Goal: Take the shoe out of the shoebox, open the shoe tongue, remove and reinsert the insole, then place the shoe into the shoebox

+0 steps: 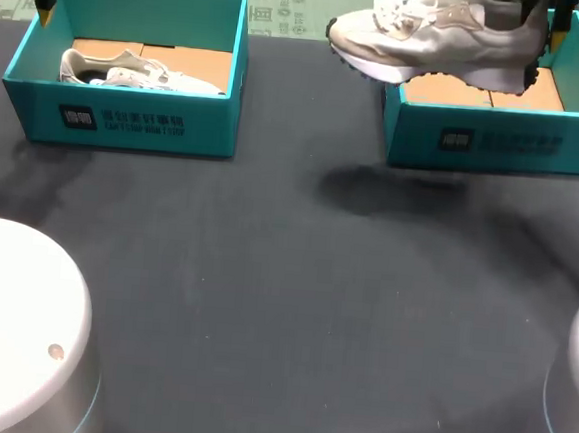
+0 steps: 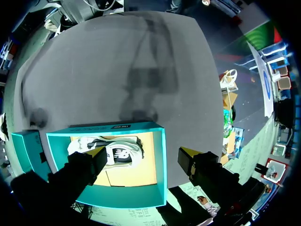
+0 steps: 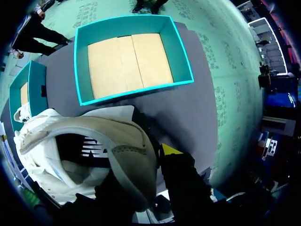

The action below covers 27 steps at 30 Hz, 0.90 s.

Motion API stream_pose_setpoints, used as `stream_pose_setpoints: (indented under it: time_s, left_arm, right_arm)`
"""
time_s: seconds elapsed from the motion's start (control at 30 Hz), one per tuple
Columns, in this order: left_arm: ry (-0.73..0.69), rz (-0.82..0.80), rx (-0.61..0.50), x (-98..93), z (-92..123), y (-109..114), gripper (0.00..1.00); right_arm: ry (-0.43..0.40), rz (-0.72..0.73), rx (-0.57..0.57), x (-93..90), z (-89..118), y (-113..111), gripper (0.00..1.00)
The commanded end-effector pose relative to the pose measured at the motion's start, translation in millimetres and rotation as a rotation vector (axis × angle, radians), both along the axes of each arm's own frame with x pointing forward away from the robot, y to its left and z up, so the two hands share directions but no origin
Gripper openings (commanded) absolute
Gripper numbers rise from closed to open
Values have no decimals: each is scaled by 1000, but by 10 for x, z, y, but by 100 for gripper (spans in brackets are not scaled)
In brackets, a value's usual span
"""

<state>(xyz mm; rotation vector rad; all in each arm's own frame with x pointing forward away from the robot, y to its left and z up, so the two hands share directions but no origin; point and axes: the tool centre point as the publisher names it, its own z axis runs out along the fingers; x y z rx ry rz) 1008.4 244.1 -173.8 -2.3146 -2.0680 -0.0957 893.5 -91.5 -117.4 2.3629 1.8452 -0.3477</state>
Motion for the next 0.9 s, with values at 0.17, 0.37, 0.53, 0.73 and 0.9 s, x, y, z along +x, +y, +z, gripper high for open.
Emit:
stream_pose_setpoints:
  time_s: [0.17,0.37,0.53,0.73,0.9]
  left_arm:
    - [-1,-1,1,-2,2,3,100]
    - [-1,-1,1,-2,2,3,100]
    - [-1,-1,1,-2,2,3,100]
    - [-1,-1,1,-2,2,3,100]
    - [-1,-1,1,-2,2,3,100]
  right_arm:
    - [-239,47,-38,-650,-184,308,0]
    - [-257,50,34,-843,-389,499,0]
    - [-224,66,78,-893,-546,602,0]
    - [-224,66,78,-893,-546,602,0]
    - [-224,66,78,-893,-546,602,0]
